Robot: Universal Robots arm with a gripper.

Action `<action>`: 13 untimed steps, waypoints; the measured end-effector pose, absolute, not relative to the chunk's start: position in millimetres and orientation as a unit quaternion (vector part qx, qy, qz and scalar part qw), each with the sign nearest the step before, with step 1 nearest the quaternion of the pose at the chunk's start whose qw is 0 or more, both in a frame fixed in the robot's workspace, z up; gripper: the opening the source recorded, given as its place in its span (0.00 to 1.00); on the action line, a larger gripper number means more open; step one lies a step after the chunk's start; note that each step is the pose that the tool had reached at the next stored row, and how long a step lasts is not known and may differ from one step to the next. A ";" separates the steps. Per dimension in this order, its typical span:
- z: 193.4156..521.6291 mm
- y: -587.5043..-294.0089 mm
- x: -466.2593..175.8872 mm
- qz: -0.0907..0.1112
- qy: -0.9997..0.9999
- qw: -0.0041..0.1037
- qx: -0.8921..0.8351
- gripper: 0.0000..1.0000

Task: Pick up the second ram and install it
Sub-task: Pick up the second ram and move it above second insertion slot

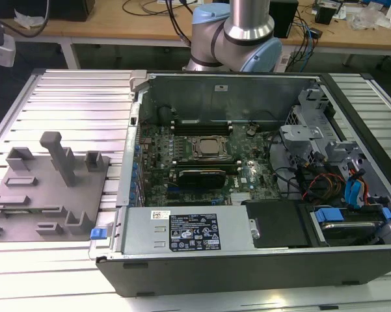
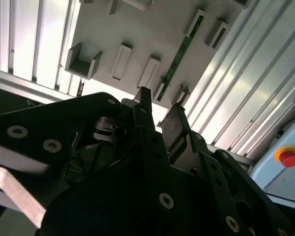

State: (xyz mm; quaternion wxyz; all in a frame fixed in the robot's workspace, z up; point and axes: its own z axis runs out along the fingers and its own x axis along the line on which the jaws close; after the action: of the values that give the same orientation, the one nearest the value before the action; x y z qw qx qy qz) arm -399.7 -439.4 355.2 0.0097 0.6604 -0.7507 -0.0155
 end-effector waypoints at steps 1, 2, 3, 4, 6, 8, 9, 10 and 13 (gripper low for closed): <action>354.3 -439.4 -399.7 -0.015 -0.751 0.010 0.660 0.36; 353.8 -439.4 -399.7 -0.015 -0.751 0.010 0.660 0.36; 353.4 -439.4 -399.7 -0.015 -0.751 0.010 0.660 0.36; 352.8 -439.4 -399.7 -0.015 -0.751 0.010 0.660 0.36; 351.3 -439.4 -399.7 -0.015 -0.751 0.010 0.660 0.36; 350.6 -439.4 -399.7 -0.015 -0.751 0.010 0.660 0.36; 350.1 -439.4 -399.7 -0.015 -0.751 0.010 0.660 0.36; 349.4 -439.4 -399.7 -0.015 -0.751 0.010 0.660 0.36; 347.9 -439.4 -399.7 -0.015 -0.751 0.010 0.660 0.36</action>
State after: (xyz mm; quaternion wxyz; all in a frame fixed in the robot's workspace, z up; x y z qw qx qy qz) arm -399.7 -439.4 347.9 0.0097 0.6604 -0.7507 -0.0155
